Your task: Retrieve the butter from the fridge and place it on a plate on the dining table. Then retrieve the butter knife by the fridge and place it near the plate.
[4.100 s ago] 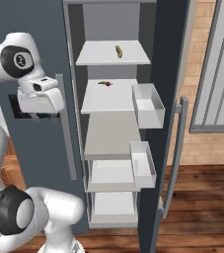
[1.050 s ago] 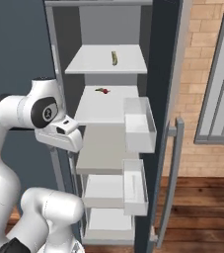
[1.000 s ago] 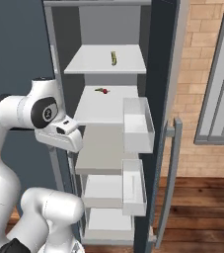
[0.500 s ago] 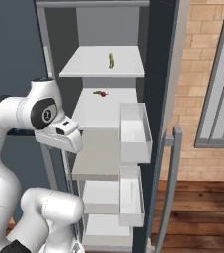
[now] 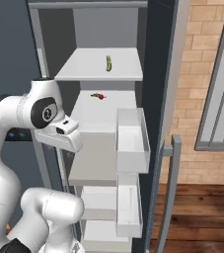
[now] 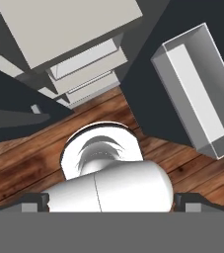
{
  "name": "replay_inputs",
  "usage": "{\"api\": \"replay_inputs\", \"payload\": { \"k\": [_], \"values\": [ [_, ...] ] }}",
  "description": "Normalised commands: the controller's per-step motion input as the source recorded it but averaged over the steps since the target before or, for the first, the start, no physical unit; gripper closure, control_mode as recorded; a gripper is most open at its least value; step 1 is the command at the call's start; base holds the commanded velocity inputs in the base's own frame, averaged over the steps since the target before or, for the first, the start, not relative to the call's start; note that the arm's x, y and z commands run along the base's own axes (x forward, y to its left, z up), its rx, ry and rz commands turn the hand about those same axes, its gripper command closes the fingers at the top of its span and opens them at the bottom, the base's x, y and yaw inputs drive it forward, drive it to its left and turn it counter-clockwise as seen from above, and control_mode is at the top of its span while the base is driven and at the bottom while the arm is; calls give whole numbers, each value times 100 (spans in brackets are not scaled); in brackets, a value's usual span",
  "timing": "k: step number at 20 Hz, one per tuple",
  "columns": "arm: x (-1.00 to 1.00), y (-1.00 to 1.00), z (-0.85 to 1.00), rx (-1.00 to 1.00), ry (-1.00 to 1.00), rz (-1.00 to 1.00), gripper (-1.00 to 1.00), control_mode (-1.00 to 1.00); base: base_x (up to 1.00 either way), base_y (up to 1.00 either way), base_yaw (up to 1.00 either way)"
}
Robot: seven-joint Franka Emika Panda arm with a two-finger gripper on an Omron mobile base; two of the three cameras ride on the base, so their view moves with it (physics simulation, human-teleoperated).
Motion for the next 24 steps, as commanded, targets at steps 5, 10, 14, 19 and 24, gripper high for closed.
{"api": "replay_inputs", "payload": {
  "k": [5,10,14,19,24],
  "values": [
    [0,0,0,0,0,0,-100,100,24,-23,-7],
    [0,0,0,0,0,0,-100,100,28,-21,-6],
    [0,0,0,0,0,0,-100,100,26,-38,-2],
    [0,0,0,0,0,0,-100,100,31,-34,0],
    [0,0,0,0,0,0,-100,100,48,-8,0]
  ]
}}
